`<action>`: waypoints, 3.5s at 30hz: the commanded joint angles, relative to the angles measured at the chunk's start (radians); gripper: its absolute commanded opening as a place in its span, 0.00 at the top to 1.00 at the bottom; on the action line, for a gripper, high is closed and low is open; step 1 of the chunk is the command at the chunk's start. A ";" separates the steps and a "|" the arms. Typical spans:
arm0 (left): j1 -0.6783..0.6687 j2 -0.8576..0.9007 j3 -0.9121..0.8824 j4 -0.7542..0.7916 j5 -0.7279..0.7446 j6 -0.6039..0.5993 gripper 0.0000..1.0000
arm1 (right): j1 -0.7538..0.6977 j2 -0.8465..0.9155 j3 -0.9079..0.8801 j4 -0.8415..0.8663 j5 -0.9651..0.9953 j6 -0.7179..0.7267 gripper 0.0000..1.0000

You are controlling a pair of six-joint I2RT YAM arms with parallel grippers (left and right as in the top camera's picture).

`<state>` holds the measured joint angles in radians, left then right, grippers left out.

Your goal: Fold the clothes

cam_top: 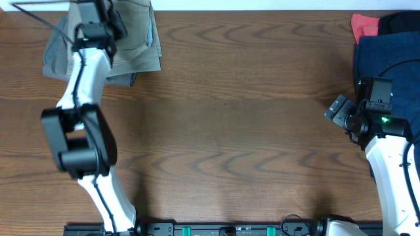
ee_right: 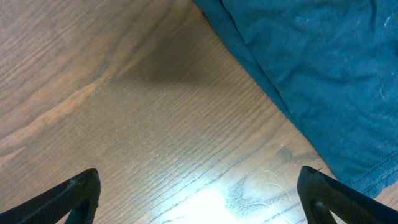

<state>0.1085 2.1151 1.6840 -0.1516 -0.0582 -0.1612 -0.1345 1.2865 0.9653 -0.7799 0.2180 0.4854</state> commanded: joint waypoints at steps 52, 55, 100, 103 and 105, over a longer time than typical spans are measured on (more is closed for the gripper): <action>-0.197 -0.697 -0.001 -1.519 0.459 -0.017 0.02 | 0.010 -0.002 0.000 0.002 0.017 -0.012 0.01; -0.197 -0.697 -0.001 -1.520 0.459 -0.017 0.02 | 0.010 -0.002 0.000 0.002 0.017 -0.011 0.01; -0.064 -2.092 -1.413 -0.155 0.432 0.325 0.02 | 0.009 -0.002 0.000 0.002 0.017 -0.011 0.01; -0.055 -2.114 -1.483 -0.090 0.431 0.325 0.02 | 0.010 -0.002 0.000 0.002 0.017 -0.011 0.01; -0.055 -2.113 -1.517 -0.039 0.432 0.325 0.02 | 0.010 -0.002 0.000 0.002 0.017 -0.011 0.01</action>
<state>0.0475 0.0158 0.2005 -0.2325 0.3752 0.1558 -0.1345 1.2865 0.9646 -0.7799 0.2180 0.4854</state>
